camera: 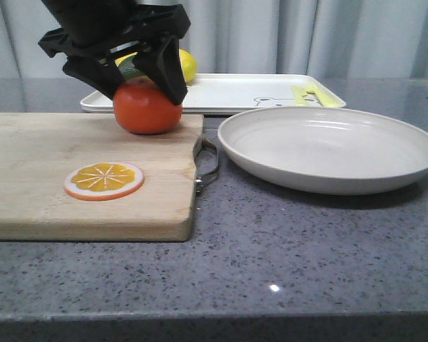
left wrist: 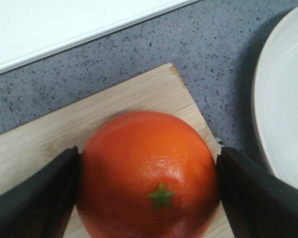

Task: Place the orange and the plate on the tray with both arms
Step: 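Lower the left gripper onto the orange and close around it, then carry the orange with the left gripper over the white plate and lower it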

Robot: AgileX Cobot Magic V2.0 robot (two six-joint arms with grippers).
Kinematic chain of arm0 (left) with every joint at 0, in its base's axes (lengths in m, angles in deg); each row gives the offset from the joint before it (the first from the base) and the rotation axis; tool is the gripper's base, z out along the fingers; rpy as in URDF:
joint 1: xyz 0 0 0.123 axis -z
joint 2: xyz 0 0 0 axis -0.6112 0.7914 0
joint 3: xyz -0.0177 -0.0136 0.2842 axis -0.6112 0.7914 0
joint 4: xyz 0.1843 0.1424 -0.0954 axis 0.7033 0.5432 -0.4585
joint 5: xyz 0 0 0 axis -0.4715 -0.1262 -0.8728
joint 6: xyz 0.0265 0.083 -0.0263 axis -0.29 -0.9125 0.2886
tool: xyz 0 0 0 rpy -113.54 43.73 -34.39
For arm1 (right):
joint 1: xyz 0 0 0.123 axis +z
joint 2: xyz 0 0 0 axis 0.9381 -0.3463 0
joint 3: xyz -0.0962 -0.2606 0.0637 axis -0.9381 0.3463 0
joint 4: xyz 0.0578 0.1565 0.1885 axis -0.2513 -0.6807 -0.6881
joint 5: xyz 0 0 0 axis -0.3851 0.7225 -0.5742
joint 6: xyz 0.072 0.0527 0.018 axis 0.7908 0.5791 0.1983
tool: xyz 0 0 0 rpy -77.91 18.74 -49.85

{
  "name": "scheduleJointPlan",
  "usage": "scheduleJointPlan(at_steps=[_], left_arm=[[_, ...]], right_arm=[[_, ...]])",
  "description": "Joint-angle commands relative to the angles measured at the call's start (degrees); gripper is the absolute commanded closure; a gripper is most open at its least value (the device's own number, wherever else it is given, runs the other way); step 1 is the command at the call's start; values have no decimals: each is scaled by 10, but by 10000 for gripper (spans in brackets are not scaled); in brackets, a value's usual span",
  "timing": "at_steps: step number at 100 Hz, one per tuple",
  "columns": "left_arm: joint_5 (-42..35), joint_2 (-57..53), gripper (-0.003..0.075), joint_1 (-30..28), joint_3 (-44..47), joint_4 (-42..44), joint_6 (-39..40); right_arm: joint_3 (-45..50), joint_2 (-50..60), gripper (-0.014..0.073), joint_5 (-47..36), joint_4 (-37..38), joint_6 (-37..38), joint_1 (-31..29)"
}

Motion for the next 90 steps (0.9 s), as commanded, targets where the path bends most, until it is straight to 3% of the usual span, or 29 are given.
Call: scheduleJointPlan(at_steps=[1,47,90], left_arm=[[-15,-21,385,8,-19,-16,0],[16,-12,385,107,-123,-15,-1],[25,93,385,189,-202,-14,-1]], right_arm=[[-20,-5,660,-49,5,-1,-1],[-20,-5,660,-45,5,-1,-1],[-20,-5,660,-41,5,-1,-1]])
